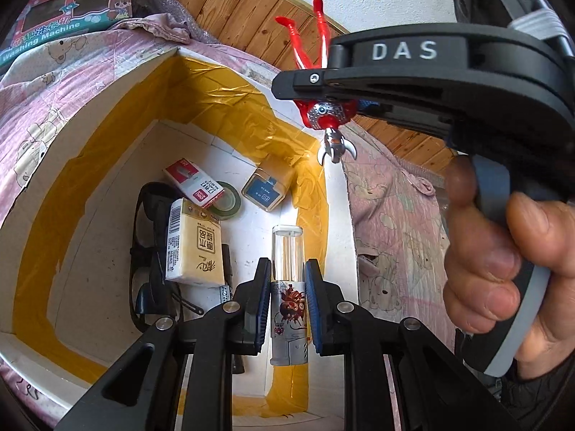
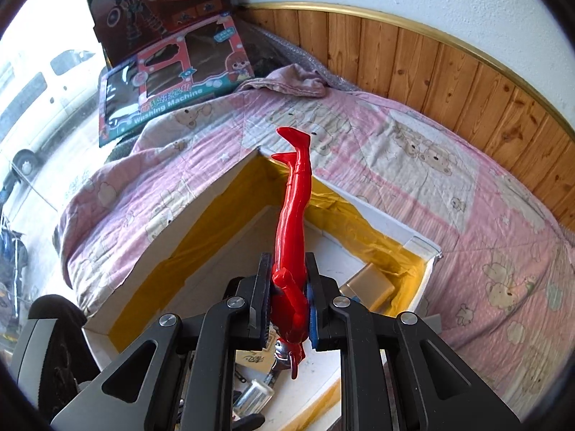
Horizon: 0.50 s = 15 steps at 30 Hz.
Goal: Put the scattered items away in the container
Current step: 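Open both grippers to drop the tube and red figure into the box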
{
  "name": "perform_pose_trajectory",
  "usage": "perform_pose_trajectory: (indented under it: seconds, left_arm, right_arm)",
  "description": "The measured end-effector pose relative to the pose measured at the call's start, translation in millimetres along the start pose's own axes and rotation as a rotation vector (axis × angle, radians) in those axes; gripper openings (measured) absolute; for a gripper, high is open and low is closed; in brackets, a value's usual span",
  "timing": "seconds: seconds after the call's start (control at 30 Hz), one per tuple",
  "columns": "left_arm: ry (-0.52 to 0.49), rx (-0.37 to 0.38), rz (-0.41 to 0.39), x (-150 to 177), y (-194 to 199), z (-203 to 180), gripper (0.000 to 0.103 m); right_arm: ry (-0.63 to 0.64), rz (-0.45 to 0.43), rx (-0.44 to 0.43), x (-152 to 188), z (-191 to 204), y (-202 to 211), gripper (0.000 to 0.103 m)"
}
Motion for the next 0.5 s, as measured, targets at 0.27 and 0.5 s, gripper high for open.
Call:
perform_pose_trajectory:
  seconds: [0.27, 0.5]
  left_arm:
    - [0.007, 0.010, 0.019, -10, 3, 12, 0.034]
    - [-0.041, -0.020, -0.023, -5, 36, 6, 0.034]
  right_arm:
    - [-0.100, 0.020, -0.011, 6, -28, -9, 0.050]
    - [-0.196, -0.133, -0.178, 35, -20, 64, 0.050]
Point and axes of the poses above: each gripper's, at about its wrist camera, not at the fingertips, and y roughly against the way its jaws point, z to its left, x to its underside, the point moved 2 cm from there along -y, roughly the way its jaws point, and after that the axes turned 1 degree about y, right-handed, at the moved point
